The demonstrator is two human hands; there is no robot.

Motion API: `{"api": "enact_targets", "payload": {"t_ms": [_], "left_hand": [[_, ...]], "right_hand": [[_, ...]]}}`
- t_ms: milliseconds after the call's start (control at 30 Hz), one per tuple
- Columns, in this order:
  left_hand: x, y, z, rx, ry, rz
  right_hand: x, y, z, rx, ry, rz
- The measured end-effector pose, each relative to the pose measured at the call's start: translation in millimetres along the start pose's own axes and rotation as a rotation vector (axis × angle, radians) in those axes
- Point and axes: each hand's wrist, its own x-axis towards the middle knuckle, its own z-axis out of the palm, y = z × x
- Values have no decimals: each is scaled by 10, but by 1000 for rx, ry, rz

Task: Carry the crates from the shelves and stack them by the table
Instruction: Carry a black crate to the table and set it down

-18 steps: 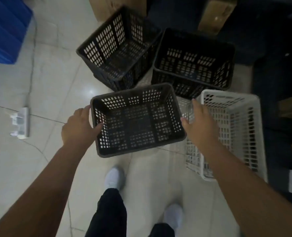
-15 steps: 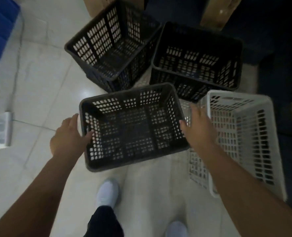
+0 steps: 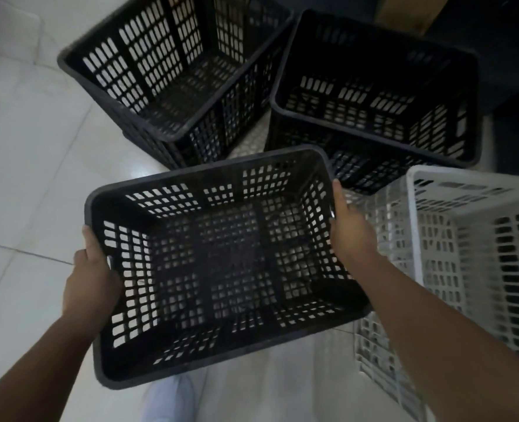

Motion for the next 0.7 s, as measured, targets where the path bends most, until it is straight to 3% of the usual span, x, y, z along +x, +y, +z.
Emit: {"api": "enact_targets", "payload": {"t_ms": [267,467,700], "left_hand": [[-428,57,-997,20,-7,102],[-1008,466,-2588,-42,52,229],[-1633,1121,-4424,-88,29,544]], "right_hand": [[-902,81,-666,262,52,-10],[-2028,-28,-2058,390,118,108],[-3583,-119,-3848,552,251,294]]}}
